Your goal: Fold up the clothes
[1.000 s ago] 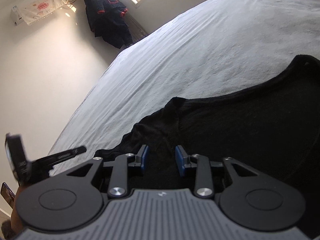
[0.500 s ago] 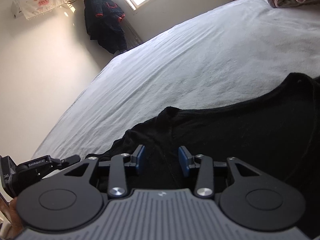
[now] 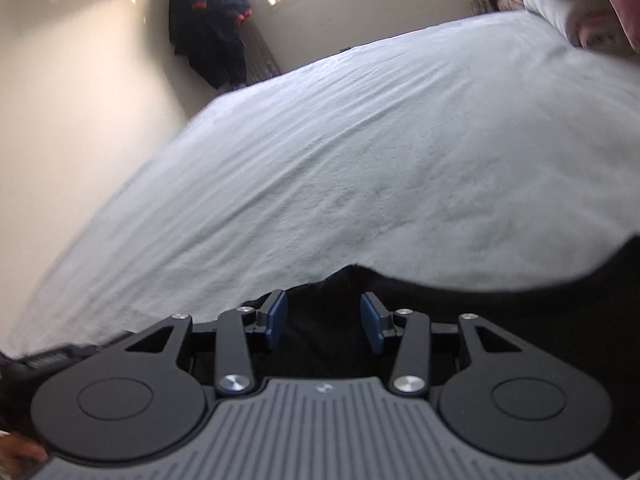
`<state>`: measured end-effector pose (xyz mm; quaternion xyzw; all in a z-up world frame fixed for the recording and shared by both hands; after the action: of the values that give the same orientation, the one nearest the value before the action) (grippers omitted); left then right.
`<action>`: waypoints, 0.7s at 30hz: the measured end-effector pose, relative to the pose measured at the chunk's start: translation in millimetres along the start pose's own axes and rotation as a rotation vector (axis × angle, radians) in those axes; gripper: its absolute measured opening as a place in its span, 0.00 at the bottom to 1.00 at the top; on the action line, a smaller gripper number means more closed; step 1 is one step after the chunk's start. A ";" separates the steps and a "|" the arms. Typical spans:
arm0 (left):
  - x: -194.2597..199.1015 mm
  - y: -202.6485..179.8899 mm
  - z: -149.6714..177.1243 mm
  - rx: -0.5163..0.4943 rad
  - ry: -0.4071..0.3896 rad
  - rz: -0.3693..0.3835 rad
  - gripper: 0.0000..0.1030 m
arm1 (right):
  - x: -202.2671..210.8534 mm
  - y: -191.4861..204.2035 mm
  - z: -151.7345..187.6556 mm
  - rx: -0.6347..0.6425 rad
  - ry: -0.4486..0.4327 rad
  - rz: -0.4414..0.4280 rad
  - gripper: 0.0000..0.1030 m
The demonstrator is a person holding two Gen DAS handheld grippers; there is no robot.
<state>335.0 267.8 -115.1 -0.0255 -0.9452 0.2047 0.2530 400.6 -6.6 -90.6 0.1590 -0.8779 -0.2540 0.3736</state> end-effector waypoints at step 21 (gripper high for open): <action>5.5 4.4 -6.5 -0.162 0.016 -0.148 0.04 | -27.3 -8.1 -15.4 0.108 -0.111 0.110 0.10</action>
<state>333.1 275.1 -109.1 0.0224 -0.9560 0.1082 0.2718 430.9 -5.5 -101.7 0.1164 -0.9169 -0.1940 0.3288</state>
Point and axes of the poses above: each gripper's, at about its wrist camera, not at the fingertips, and x roughly against the way its jaws point, y to its left, z to its underside, the point moved 9 cm from there along -x, roughly the way its jaws point, and after that the axes turned 15 degrees about -x, right-handed, at the moved point
